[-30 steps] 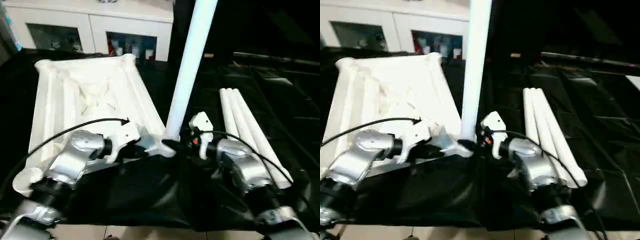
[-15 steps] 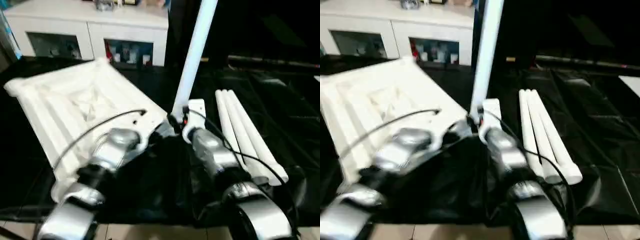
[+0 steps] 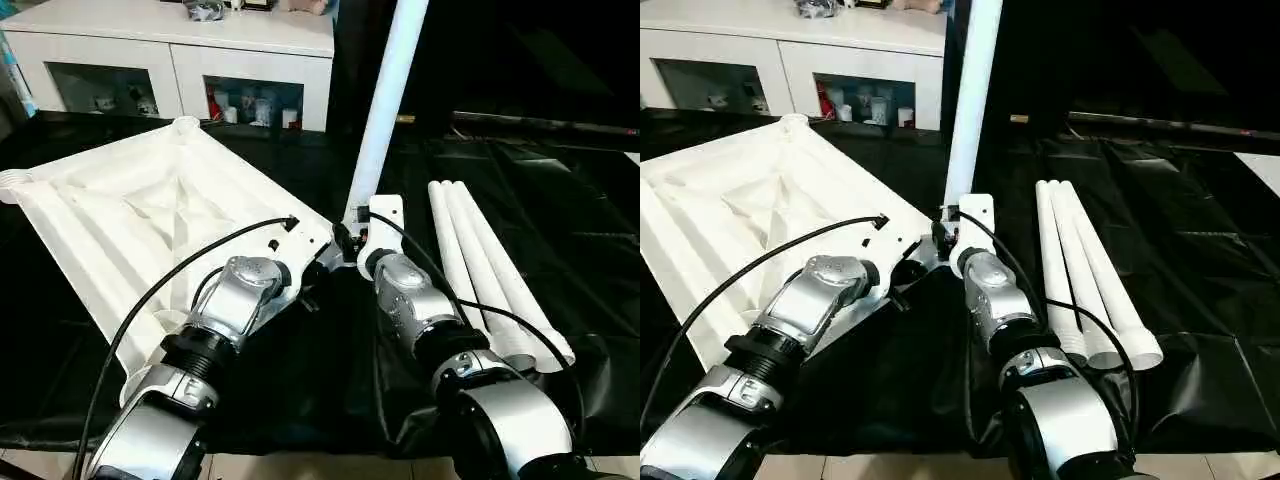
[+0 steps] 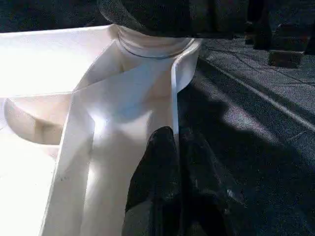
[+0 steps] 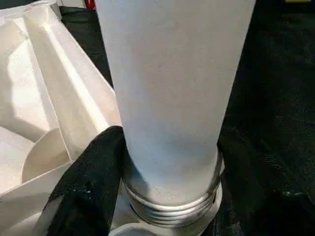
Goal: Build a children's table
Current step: Rotate leg to tighten
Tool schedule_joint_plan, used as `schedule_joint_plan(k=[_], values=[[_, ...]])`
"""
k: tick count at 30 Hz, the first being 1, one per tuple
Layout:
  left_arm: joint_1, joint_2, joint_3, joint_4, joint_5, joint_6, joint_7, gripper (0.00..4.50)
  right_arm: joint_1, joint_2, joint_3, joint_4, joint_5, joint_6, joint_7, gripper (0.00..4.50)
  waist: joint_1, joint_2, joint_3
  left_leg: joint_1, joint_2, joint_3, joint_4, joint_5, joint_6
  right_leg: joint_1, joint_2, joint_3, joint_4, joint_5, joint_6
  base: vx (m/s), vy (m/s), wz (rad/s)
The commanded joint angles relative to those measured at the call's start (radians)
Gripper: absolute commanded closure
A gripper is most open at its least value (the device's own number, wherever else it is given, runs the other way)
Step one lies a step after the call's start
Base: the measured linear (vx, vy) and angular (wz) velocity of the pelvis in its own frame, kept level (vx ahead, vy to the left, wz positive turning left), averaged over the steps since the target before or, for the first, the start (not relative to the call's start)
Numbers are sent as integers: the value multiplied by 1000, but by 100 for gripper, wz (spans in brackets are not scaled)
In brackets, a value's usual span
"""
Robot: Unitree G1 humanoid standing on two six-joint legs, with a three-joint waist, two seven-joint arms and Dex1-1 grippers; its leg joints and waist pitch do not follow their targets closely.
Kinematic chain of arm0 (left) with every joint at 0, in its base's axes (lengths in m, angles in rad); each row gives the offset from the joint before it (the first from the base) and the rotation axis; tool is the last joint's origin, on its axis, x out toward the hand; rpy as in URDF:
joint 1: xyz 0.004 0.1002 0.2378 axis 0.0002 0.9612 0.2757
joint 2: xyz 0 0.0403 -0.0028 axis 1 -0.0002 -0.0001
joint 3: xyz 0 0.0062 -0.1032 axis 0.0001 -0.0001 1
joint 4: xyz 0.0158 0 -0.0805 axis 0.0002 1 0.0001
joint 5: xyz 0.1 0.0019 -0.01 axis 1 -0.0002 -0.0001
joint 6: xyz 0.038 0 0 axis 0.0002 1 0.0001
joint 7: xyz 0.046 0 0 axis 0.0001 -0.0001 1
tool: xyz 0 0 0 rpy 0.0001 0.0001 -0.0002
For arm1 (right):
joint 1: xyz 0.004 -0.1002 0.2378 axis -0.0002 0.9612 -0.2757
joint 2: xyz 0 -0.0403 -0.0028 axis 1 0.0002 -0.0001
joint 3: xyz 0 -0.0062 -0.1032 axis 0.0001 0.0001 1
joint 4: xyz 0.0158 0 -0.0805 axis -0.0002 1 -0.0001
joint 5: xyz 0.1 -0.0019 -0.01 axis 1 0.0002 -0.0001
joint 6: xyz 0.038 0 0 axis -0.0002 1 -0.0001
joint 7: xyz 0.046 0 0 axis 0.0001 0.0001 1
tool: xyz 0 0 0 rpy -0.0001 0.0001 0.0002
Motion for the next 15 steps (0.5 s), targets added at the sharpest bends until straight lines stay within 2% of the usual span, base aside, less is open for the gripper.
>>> schedule_joint_plan(k=[1,4,6,7,9,10,12,14,15], values=[[14,-1,-7,-25,-21,-33,-36,450,20,-6,14,66,-17,21,38,116,-1,8,-37,-6,-15,12,-78,-410,-15,19,-28,11,-100,-379,-118,0,0,0],[25,15,-7,-40,-33,-50,-70,450,14,-24,0,46,-3,10,70,96,-1,7,-40,-8,-14,15,-76,-372,-8,23,-26,12,-93,-306,-139,0,0,0],[38,36,-10,-56,-43,-75,-110,450,19,-46,-2,9,4,6,122,83,4,7,-49,-16,-14,20,-69,-258,9,35,-25,13,-77,-142,-170,0,0,0],[52,60,-15,-71,-52,-106,-154,450,31,-69,-2,-43,17,12,185,69,6,7,-49,-21,-15,22,-65,-203,22,39,-23,12,-71,-79,-184,0,0,0],[57,67,-17,-76,-56,-117,-169,450,37,-76,-2,-61,24,16,208,57,10,6,-51,-21,-16,26,-59,-136,43,43,-22,13,-63,18,-207,0,0,0],[64,83,-19,-86,-57,-112,-185,450,51,-97,8,-104,26,23,259,39,11,7,-49,-21,-17,27,-60,-122,54,45,-21,12,-62,42,-218,0,0,0],[68,95,-22,-92,-59,-111,-201,450,64,-112,15,-137,29,33,292,39,12,10,-49,-18,-14,27,-60,-111,57,47,-22,12,-60,53,-228,0,0,0],[79,124,-30,-103,-62,-125,-243,450,100,-147,35,-221,37,64,365,20,12,13,-49,-15,-15,27,-61,-115,57,49,-19,11,-61,51,-233,0,0,0],[92,152,-36,-118,-64,-130,-285,450,147,-187,66,-321,45,103,452,9,12,14,-46,-12,-13,27,-62,-116,61,48,-18,11,-63,61,-233,0,0,0]])
